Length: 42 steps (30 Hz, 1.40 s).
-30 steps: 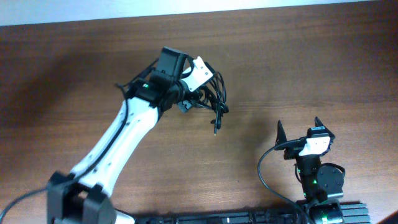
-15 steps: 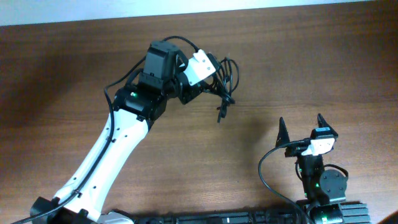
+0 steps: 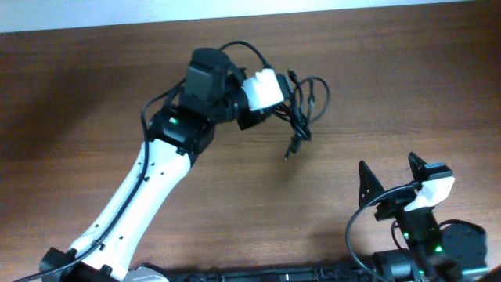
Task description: Untangle cables
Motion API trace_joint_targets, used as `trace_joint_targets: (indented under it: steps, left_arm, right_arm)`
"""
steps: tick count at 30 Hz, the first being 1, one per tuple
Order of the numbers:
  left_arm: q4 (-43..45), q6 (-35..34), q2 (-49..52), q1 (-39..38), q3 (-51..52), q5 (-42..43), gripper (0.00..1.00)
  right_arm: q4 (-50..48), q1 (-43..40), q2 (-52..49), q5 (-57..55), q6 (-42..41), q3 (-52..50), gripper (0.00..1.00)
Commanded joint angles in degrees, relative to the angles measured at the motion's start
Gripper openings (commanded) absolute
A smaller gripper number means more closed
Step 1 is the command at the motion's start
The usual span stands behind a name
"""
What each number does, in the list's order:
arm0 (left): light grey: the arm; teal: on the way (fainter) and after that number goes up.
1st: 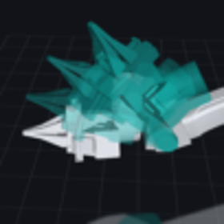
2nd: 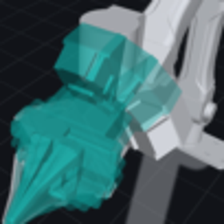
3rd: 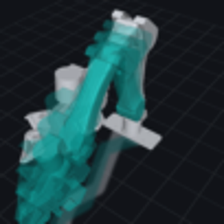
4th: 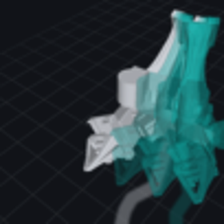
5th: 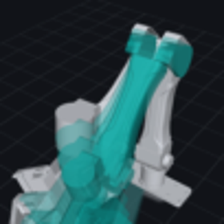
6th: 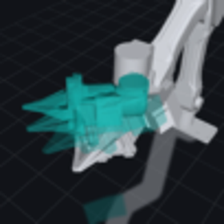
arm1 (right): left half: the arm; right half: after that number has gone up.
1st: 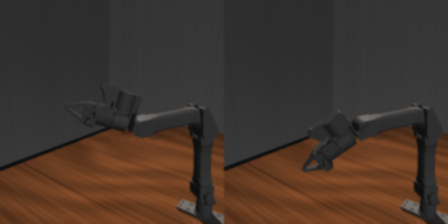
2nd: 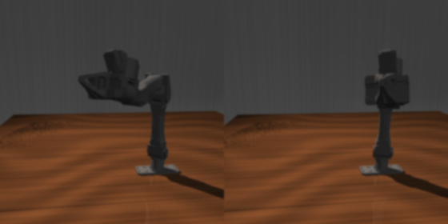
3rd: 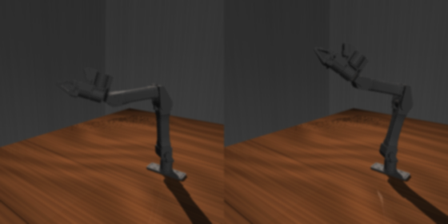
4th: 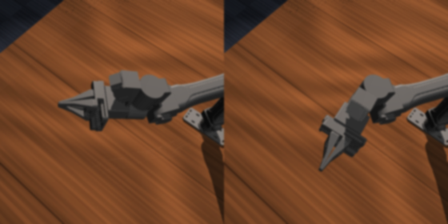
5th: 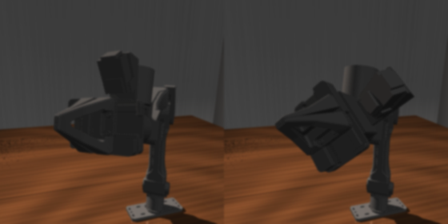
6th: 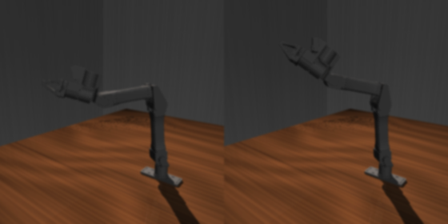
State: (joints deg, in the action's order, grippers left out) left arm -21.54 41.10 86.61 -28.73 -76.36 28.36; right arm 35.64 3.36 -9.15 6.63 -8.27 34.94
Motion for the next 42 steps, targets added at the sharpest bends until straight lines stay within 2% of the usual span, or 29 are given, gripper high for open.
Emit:
trace_joint_targets:
  steps: [1,3,7,14,15,16,19,27,29,32,33,35,37,42]
  left_arm:
    - [0.46,7.1,-1.84,-3.28,-1.27,3.82,0.0]
    - [0.48,10.03,-1.84,-4.87,-1.27,3.82,0.0]
    - [0.55,9.99,-1.84,-6.23,-1.27,3.85,0.0]
    - [3.08,9.97,-1.84,-8.28,-1.27,3.78,0.0]
    - [3.67,9.92,-1.84,-8.28,-1.27,3.78,0.0]
    - [4.66,9.49,-1.84,-8.37,-1.27,3.78,0.0]
    - [7.21,7.48,-1.84,-8.39,-1.27,3.76,0.0]
    - [9.94,3.93,-1.84,-9.11,-1.27,3.8,0.0]
    - [10.19,3.91,-1.84,-10.16,-1.27,3.82,0.0]
    - [10.32,3.91,-1.95,-11.21,-1.27,3.8,0.0]
    - [10.14,3.91,-2.01,-11.26,-1.27,3.82,0.0]
    - [9.97,3.08,-2.1,-11.23,-1.27,3.82,0.0]
    - [9.42,3.08,-2.12,-11.23,-1.27,3.61,0.0]
    - [6.99,3.08,-2.75,-11.23,-1.27,-3.65,0.0]
  right_arm:
    - [6.64,-0.39,-8.0,4.98,-4.74,10.62,0.99]
    - [11.19,-0.39,-13.79,8.96,-4.72,17.14,0.99]
    - [13.64,-0.39,-22.77,18.23,-4.7,25.62,0.99]
    - [9.73,-0.39,-30.42,33.57,-6.21,28.02,0.99]
    - [9.84,-0.39,-31.28,34.67,-6.21,28.02,0.89]
    - [10.29,-0.37,-32.26,35.65,-6.75,28.02,0.84]
    - [11.15,-0.37,-34.18,36.72,-10.05,28.0,0.84]
    - [13.2,-0.37,-37.73,36.57,-10.03,28.0,0.84]
    - [13.35,-0.39,-38.73,35.21,-10.01,28.0,0.81]
    - [14.25,-0.39,-39.95,30.73,-10.03,28.0,0.64]
    - [14.47,-0.39,-40.22,29.49,-10.03,28.0,0.54]
    - [14.53,-0.39,-40.35,27.1,-10.05,28.0,0.21]
    - [14.56,-0.42,-40.33,25.59,-10.08,28.02,0.04]
    - [14.51,-0.44,-40.17,23.45,-10.12,28.02,0.04]
